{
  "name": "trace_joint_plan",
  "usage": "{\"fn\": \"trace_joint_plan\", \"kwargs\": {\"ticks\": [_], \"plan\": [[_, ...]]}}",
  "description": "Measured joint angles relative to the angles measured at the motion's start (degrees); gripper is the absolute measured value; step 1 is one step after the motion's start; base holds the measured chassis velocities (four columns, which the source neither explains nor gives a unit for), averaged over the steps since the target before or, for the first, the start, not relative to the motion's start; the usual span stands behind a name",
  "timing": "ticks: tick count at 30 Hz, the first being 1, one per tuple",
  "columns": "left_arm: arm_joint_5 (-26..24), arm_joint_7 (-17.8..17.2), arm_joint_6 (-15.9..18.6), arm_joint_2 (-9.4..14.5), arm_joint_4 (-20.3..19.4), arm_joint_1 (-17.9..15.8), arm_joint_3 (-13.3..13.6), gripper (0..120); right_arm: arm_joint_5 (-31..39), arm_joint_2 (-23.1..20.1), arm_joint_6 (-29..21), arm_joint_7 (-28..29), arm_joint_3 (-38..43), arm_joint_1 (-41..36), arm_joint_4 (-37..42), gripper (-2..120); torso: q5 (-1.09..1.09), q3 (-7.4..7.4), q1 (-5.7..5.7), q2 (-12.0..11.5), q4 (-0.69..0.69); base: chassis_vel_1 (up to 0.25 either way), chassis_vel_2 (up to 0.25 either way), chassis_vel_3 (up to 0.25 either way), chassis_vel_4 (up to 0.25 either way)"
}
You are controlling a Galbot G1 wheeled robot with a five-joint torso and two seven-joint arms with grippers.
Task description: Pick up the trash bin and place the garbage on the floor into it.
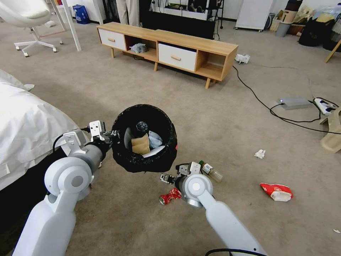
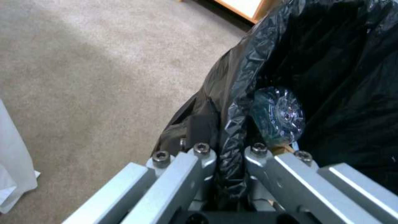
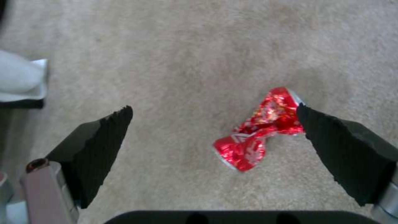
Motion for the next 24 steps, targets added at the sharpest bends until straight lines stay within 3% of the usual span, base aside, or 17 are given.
{"fn": "trace_joint_plan", "kwargs": {"ticks": [11, 24], "plan": [[0.16, -0.06, 0.0, -0.05, -0.25, 0.48, -0.2, 0, -2.71, 3.21, 0.65, -0.5, -0.61, 0.66, -6.75, 100, -0.01, 0.0, 0.0, 0.0, 0.0, 0.0, 0.0, 0.0, 0.0], [0.61, 0.09, -0.07, -0.3, -0.54, 1.13, -0.3, 0, -8.28, 6.47, 2.11, -5.33, 1.73, 1.23, -13.19, 100, -0.01, 0.0, 0.0, 0.0, 0.0, 0.0, 0.0, 0.0, 0.0]]}}
